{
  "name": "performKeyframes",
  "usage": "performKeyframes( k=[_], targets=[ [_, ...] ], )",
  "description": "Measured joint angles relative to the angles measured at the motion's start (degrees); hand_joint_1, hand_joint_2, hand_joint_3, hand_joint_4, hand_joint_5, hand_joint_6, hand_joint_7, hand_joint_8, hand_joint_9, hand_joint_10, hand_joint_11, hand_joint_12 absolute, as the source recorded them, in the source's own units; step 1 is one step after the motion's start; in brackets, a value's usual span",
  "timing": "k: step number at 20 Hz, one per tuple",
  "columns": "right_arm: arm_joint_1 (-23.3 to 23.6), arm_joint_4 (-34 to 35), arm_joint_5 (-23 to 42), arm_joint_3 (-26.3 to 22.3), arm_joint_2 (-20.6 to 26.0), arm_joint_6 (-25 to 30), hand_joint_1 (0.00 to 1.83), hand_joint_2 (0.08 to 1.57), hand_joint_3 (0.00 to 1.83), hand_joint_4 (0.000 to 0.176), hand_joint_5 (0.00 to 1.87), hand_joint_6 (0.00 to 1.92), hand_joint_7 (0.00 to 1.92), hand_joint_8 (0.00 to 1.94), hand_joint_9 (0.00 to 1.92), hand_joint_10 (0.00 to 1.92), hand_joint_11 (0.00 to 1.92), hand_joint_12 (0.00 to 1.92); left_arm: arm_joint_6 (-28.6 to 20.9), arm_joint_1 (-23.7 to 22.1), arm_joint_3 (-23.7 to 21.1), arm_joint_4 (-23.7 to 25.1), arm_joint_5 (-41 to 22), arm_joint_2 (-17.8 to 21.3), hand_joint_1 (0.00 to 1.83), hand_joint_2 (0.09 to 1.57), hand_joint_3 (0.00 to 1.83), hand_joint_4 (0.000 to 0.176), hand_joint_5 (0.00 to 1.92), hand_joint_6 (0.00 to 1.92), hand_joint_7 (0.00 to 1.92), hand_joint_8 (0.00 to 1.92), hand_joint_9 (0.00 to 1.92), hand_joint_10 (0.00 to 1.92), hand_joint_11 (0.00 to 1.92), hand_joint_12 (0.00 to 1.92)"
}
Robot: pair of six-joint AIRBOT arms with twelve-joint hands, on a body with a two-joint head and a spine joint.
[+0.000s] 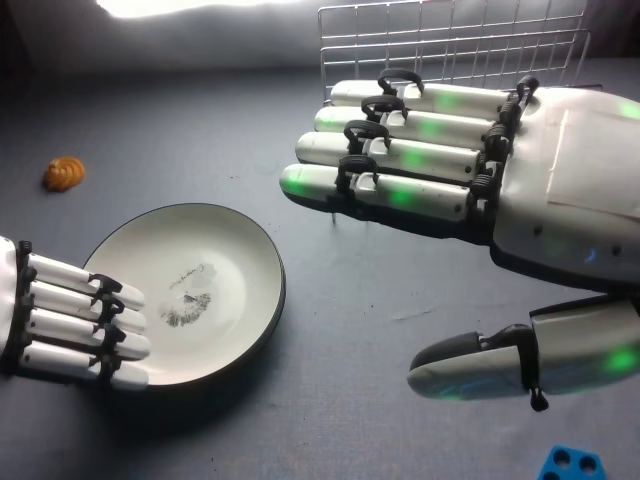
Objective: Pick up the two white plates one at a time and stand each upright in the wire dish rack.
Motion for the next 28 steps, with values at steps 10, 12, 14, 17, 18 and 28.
performKeyframes(
  k=[10,12,14,17,18,28],
  targets=[
    [0.0,1.1,1.1,1.9,-0.4,5.0,0.87,0.97,0.0,0.0,0.0,0.0,0.0,0.0,0.0,0.0,0.0,0.0,0.1,0.4,5.3,-0.5,3.2,-4.7,0.0,1.0,0.01,0.0,0.0,0.0,0.0,0.0,0.0,0.0,0.0,0.0],
    [0.0,1.0,1.3,1.9,-0.5,4.6,1.04,0.94,0.0,0.0,0.0,0.0,0.0,0.0,0.0,0.0,0.0,0.0,0.1,0.4,6.2,-0.4,3.7,-5.0,0.0,0.99,0.0,0.0,0.0,0.0,0.0,0.0,0.0,0.0,0.0,0.0],
    [0.0,1.1,1.4,1.9,-0.5,4.1,1.07,0.95,0.0,0.0,0.0,0.0,0.0,0.0,0.0,0.0,0.02,0.01,0.1,0.4,7.0,-0.5,4.1,-5.9,0.0,1.0,0.0,0.0,0.0,0.0,0.0,0.0,0.0,0.0,0.0,0.0],
    [0.0,1.0,1.4,1.9,-0.5,3.4,1.05,1.03,0.01,0.0,0.0,0.0,0.0,0.0,0.0,0.0,0.02,0.02,0.1,0.4,8.1,-0.6,4.3,-7.1,0.0,1.0,0.0,0.0,0.0,0.0,0.0,0.0,0.0,0.0,0.0,0.0],
    [0.0,1.1,1.4,1.9,-0.5,3.1,1.04,0.98,0.0,0.0,0.0,0.0,0.0,0.0,0.0,0.0,0.0,0.01,0.1,0.4,8.6,-0.5,4.5,-7.5,0.0,1.0,0.0,0.0,0.0,0.0,0.0,0.0,0.0,0.0,0.0,0.0],
    [-0.5,1.2,1.3,1.9,-0.9,0.2,1.13,0.9,0.0,0.0,0.01,0.0,0.0,0.0,0.02,0.0,0.0,0.51,0.1,2.3,13.3,-0.6,5.4,-9.9,0.0,1.01,0.01,0.0,0.0,0.0,0.0,0.0,0.0,0.0,0.0,0.0]
  ],
)
